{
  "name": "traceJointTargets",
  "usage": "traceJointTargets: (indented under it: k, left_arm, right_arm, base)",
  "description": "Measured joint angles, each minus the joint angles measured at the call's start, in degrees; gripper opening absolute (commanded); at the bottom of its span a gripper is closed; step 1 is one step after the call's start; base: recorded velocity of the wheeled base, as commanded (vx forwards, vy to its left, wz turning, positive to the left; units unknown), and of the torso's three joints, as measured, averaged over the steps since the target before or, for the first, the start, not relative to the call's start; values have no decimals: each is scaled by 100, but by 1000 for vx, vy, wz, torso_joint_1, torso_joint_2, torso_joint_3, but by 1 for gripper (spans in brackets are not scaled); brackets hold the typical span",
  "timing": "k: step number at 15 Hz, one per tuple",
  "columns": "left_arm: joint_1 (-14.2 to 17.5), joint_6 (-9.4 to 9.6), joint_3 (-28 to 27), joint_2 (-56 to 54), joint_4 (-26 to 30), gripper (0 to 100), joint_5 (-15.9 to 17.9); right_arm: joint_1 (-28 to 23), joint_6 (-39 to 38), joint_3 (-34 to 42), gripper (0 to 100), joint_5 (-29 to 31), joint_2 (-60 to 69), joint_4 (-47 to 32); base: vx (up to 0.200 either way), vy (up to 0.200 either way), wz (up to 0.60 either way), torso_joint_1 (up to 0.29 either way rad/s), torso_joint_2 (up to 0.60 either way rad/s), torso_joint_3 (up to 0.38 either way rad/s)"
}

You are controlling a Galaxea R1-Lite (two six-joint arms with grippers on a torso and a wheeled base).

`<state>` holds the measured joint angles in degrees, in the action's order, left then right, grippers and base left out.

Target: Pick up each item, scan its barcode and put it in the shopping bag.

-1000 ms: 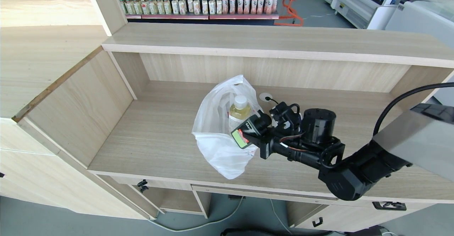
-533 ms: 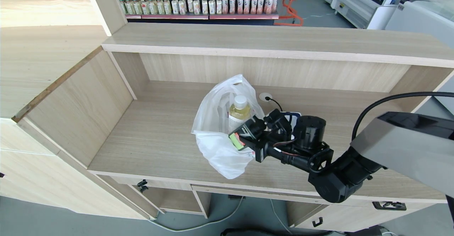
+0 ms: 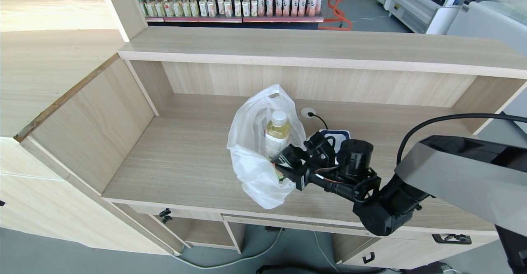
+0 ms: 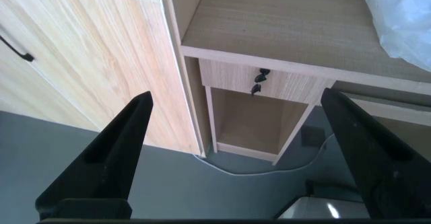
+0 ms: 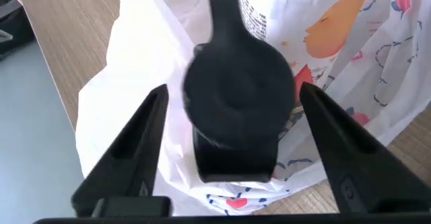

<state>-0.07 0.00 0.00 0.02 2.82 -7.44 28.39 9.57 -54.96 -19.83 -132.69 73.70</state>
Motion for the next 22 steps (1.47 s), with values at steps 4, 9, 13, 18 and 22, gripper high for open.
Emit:
traceJointTargets:
  k: [4, 9, 13, 18, 22]
  left_arm:
    - [-2, 0, 0, 0, 0, 100, 0]
    - [-2, 0, 0, 0, 0, 100, -2]
    - [0, 0, 0, 0, 0, 100, -2]
    - [-2, 0, 0, 0, -2, 100, 0]
    - [-2, 0, 0, 0, 0, 100, -2]
  right_arm:
    - [24, -567, -2, 100, 2, 299, -82]
    - [88, -717, 656, 100, -162, 1575, -644]
    - [29, -964, 1154, 100, -204, 3116, -1782]
    - [-288, -967, 2781, 100, 1056, 6045, -3405]
    - [-1119, -719, 4537, 100, 1886, 8774, -4730]
  base:
    - [0, 0, 0, 0, 0, 0]
    - [0, 0, 0, 0, 0, 0]
    - [0, 0, 0, 0, 0, 0]
    - [0, 0, 0, 0, 0, 0]
    - [0, 0, 0, 0, 0, 0]
